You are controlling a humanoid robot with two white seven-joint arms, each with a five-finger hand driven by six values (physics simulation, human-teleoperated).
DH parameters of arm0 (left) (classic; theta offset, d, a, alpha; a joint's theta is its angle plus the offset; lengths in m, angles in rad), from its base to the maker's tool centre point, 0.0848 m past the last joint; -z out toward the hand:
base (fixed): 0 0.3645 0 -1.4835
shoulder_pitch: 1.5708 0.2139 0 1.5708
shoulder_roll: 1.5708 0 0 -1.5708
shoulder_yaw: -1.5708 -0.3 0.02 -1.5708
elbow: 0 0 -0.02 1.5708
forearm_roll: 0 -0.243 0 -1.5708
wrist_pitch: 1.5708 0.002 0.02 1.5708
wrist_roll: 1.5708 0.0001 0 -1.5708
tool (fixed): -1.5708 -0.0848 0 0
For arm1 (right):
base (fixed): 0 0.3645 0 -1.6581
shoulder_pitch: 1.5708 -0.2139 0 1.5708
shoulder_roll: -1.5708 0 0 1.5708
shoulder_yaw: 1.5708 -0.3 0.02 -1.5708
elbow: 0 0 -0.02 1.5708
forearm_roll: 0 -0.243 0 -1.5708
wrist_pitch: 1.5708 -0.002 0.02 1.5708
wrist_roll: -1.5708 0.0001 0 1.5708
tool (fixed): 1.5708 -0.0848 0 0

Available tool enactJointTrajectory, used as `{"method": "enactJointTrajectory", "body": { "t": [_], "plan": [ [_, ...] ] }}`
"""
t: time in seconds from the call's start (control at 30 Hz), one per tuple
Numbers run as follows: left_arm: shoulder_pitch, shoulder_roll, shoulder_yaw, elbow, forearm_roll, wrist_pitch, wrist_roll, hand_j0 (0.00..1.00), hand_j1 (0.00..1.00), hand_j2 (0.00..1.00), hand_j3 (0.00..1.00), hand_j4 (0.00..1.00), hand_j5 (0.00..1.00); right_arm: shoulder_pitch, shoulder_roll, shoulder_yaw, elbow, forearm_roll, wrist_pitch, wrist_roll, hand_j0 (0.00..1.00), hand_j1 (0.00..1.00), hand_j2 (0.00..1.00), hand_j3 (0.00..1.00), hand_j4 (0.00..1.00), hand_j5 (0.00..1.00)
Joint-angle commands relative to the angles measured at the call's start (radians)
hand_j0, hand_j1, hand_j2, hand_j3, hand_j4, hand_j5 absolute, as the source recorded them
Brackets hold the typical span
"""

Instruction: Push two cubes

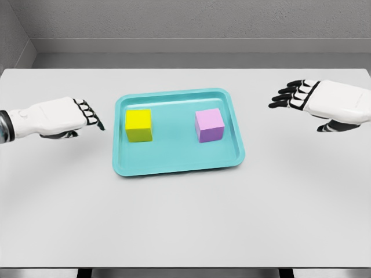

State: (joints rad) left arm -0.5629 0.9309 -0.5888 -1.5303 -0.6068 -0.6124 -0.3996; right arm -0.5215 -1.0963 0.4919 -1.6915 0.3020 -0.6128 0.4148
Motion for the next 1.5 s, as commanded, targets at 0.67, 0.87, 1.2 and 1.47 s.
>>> {"method": "enactJointTrajectory", "body": {
  "t": [0.67,0.87,1.2,1.47],
  "plan": [
    [-0.063,-0.061,-0.04,0.079,0.002,0.002,-0.073,0.73,0.73,0.73,0.73,0.73,0.73,-0.345,0.138,0.316,0.156,0.074,0.002,0.174,0.9,0.9,0.9,0.9,0.9,0.9],
    [-0.078,-0.087,-0.052,0.082,0.001,0.002,-0.074,0.73,0.73,0.73,0.73,0.73,0.73,-0.474,0.257,0.473,0.292,0.187,0.002,0.177,0.68,0.68,0.68,0.68,0.68,0.68],
    [-0.084,-0.099,-0.054,0.085,-0.001,0.002,-0.077,0.73,0.73,0.73,0.73,0.73,0.73,-0.503,0.334,0.525,0.354,0.184,0.002,0.174,0.6,0.6,0.6,0.6,0.6,0.6],
    [-0.086,-0.103,-0.068,0.099,-0.004,0.002,-0.077,0.73,0.73,0.73,0.73,0.73,0.73,-0.488,0.409,0.519,0.427,0.184,0.002,0.174,0.57,0.57,0.57,0.57,0.57,0.57]
  ]
}}
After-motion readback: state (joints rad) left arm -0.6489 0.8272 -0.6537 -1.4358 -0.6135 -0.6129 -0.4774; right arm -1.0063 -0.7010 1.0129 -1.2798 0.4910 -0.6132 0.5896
